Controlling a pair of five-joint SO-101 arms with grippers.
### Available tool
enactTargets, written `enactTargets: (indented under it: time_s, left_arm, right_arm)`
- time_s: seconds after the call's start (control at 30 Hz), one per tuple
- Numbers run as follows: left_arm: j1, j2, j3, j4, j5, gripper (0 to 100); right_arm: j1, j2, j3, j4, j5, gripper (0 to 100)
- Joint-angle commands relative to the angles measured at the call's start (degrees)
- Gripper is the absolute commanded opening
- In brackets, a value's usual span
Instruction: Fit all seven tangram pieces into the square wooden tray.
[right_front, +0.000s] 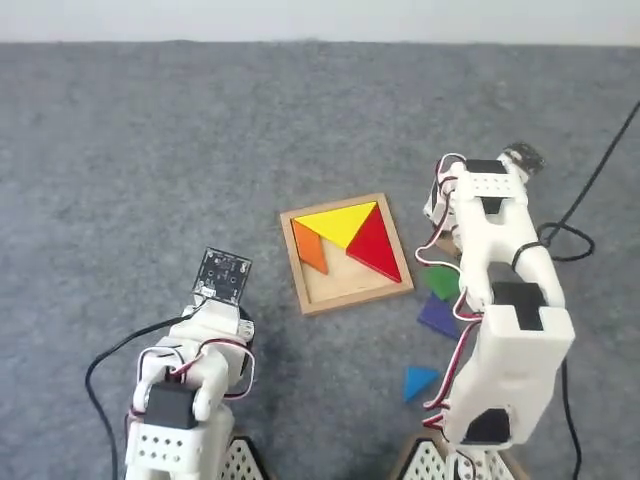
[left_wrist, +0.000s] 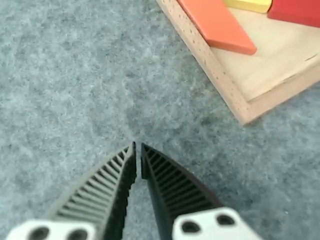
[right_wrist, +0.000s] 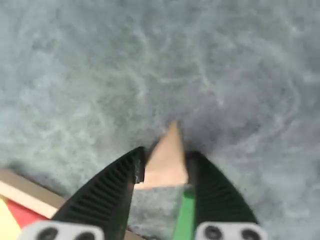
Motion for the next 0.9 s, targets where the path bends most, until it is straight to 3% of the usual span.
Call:
enactTargets:
  time_s: [0.0,0.1,0.23,0.33,0.5,0.67,0.87]
  left_arm:
    - [-0.2,-1.1,-0.6,0.2,-0.3,2]
    - [-0.2,-1.1,-0.6,0.2,-0.3,2]
    - [-0.2,-1.1,-0.6,0.2,-0.3,2]
    - [-0.2,-1.1,-0.6,0.2,-0.3,2]
    - [-0.2,-1.1,-0.6,0.2,-0.3,2]
    - [-0.2,-1.1,-0.6,0.2,-0.3,2]
    - [-0.2,-1.1,-0.6,0.2,-0.3,2]
  right_arm:
    - [-0.8,-0.1,-2.7,-0.6,5.0,3.4]
    - [-1.2,-0.1,-2.7,-0.6,12.1,3.2]
    - [-1.3,-0.4,-3.3,0.7,29.6,3.1]
    - [-1.0,-0.4,-6.1,3.7,37.4,3.2]
    - [-0.9,-0.5,-13.1,11.8,39.1,3.8]
    - [-2.1,0.0,-22.9,20.7,52.5,6.5]
    - [-2.0,0.7,-20.2,22.6,49.1,12.8]
